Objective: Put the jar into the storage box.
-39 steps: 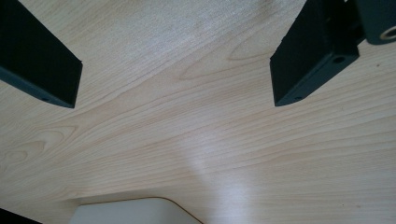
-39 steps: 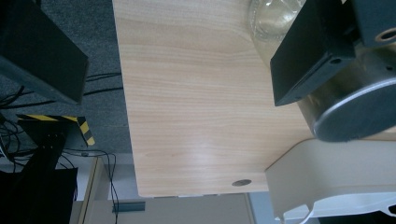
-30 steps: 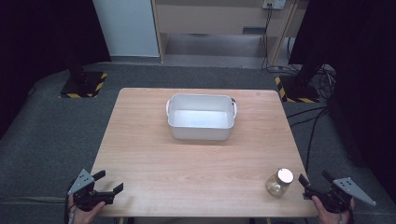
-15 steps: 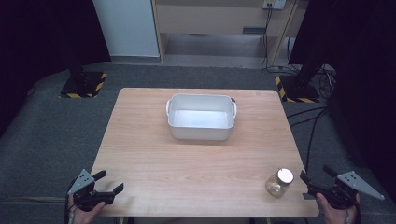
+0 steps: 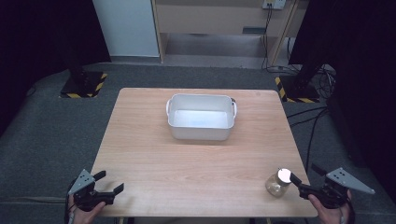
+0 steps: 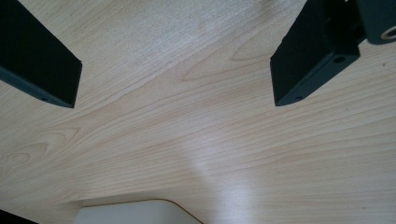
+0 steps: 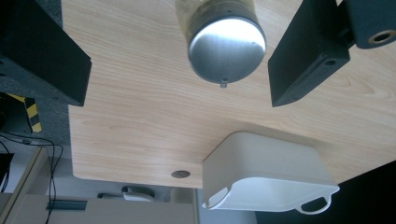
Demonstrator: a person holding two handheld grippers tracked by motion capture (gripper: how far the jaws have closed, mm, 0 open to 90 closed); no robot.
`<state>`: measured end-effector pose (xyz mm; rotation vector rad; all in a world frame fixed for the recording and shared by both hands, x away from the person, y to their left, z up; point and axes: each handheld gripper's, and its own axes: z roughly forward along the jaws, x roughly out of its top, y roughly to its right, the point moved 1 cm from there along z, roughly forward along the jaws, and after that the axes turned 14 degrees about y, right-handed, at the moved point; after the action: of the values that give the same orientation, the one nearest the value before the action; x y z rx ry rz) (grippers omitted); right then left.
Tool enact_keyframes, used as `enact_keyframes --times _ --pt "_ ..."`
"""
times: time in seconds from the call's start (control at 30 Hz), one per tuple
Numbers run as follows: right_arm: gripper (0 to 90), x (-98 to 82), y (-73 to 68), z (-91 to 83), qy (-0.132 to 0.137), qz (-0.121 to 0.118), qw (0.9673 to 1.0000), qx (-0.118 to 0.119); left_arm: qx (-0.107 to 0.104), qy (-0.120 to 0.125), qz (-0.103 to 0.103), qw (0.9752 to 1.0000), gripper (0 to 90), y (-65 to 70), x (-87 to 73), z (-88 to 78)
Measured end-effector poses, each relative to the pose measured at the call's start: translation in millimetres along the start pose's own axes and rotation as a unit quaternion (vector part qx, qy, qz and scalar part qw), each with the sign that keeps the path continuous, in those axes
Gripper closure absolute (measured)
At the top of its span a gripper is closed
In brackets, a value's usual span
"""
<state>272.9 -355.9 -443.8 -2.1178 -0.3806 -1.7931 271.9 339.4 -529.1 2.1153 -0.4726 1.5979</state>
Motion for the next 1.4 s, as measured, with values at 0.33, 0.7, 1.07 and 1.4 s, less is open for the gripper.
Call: enact_keyframes --times 0.33,0.7,1.07,1.4 --pt "7.2 -5.9 -12.6 15.2 -0.056 -0.007 0.9982 0.019 -0.001 -0.002 0.001 1.0000 0.6 0.3 -0.2 0.5" --pt "13.3 -19.5 -22.0 33.5 -0.108 -0.012 0.9937 0.027 -0.003 -0.003 0.001 1.0000 0.6 0.5 -0.3 0.7" --pt "25.4 -28.9 -22.6 40.4 -0.130 -0.015 0.9914 0.012 -0.003 -0.004 0.001 1.0000 0.6 0.7 -0.4 0.8" --pt "39.5 -28.9 -27.3 39.6 -0.127 -0.031 0.9914 0.004 -0.004 -0.003 0.001 1.0000 0.7 0.6 -0.4 0.8"
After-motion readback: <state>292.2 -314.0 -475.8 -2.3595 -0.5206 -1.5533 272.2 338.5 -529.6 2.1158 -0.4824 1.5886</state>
